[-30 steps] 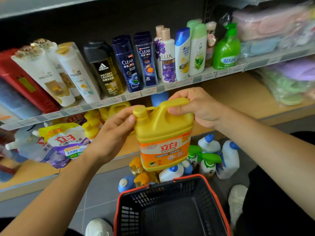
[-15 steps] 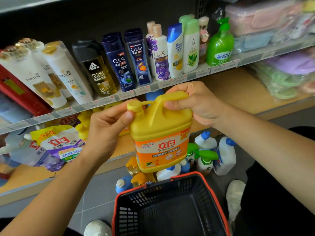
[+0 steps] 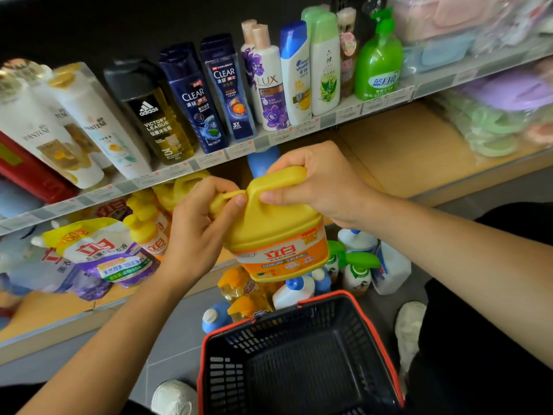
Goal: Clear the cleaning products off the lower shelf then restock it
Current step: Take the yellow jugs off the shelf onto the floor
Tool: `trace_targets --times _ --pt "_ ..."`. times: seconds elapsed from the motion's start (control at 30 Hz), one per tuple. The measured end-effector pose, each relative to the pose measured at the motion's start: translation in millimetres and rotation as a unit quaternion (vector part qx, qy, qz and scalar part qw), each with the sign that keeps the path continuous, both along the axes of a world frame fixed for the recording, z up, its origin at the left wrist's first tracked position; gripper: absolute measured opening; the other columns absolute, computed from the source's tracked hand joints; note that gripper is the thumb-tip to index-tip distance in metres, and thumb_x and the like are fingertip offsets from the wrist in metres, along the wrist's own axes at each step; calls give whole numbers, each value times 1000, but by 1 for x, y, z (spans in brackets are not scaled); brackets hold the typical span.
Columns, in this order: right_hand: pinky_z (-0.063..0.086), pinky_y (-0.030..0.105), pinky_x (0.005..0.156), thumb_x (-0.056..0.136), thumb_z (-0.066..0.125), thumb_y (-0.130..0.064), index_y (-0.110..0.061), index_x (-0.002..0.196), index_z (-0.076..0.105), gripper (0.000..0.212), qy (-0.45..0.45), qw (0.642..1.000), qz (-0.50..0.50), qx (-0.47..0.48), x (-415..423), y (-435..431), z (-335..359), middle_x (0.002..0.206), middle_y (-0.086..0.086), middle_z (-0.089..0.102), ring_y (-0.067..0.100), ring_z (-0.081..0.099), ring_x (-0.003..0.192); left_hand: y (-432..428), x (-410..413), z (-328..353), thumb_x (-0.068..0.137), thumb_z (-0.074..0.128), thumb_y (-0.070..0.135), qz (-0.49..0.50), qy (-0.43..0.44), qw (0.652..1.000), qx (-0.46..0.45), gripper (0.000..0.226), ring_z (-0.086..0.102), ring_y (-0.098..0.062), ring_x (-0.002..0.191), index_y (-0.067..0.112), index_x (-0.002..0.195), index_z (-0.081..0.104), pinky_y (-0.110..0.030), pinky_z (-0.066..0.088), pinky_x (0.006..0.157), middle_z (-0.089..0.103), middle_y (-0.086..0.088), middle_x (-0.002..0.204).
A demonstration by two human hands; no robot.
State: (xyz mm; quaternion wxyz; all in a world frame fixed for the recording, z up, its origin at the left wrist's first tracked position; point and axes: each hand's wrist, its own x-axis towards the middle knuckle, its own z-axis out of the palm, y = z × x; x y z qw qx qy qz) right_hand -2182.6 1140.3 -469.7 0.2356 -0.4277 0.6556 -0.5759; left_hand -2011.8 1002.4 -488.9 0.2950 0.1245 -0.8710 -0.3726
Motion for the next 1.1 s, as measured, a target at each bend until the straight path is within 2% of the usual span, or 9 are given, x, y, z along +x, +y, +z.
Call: trace_targets --times 0.1,0.23,0.37,0.47,0.6,0.7,0.87,0.97,1.1 --pt "51 18 64 68 92 -16 -20 83 76 22 -21 1000 15 -8 1 0 -1 75 -7 73 2 66 71 3 -1 1 98 59 33 5 6 1000 14 6 56 1 84 27 96 61 -13 42 67 61 18 90" --pt "55 24 66 69 90 -8 -16 83 76 21 -74 997 21 -10 1 -2 -4 78 1 73 9 69 74 2 -1 3 100 57 30 -1 7 999 35 7 57 2 84 26 96 62 -12 43 66 62 19 89" --pt "58 32 75 58 88 -14 -9 88 75 33 -140 990 24 -21 -1 -5 -3 85 9 73 17 70 81 -3 4 4 103 54 24 -23 10 999 45 24 59 -3 102 19 126 57 -17 47 81 61 15 110" --pt "60 36 80 53 85 -17 -4 96 72 47 -185 982 17 -26 -5 -7 -1 90 13 73 21 71 84 -6 9 4 102 55 23 -33 19 992 116 38 63 -16 117 19 139 50 -31 54 91 66 -1 123" --pt "58 29 70 55 84 -12 -2 98 71 46 -218 975 25 -35 -8 -8 -1 83 9 74 16 72 77 -10 13 5 99 54 27 -61 28 972 224 40 65 -16 118 21 138 55 -24 55 87 71 0 123" --pt "58 28 68 55 84 -12 -1 99 71 48 -236 971 30 -35 -9 -10 -4 82 8 74 16 73 76 -18 15 3 98 53 33 -65 13 961 270 40 64 -15 121 22 136 60 -27 54 91 70 7 127" --pt "59 28 70 55 84 -15 -4 98 72 45 -237 971 26 -23 -9 -11 -6 80 5 75 15 72 75 -24 21 -12 98 54 35 -59 12 943 328 44 66 -22 118 15 137 61 -29 55 91 71 -5 126" --pt "54 20 62 57 83 -14 -6 94 72 40 -231 972 19 -32 -10 -10 -2 73 0 74 7 68 66 -24 26 -26 95 61 39 -77 -20 934 347 52 62 -23 126 22 143 55 -34 55 98 65 -3 135" --pt "46 19 61 59 81 -17 -7 91 72 35 -244 968 1 -55 -15 -7 4 65 -5 69 3 58 58 -26 36 -52 82 82 29 -89 -147 937 305 62 63 -16 124 26 138 56 -37 55 101 68 4 132"
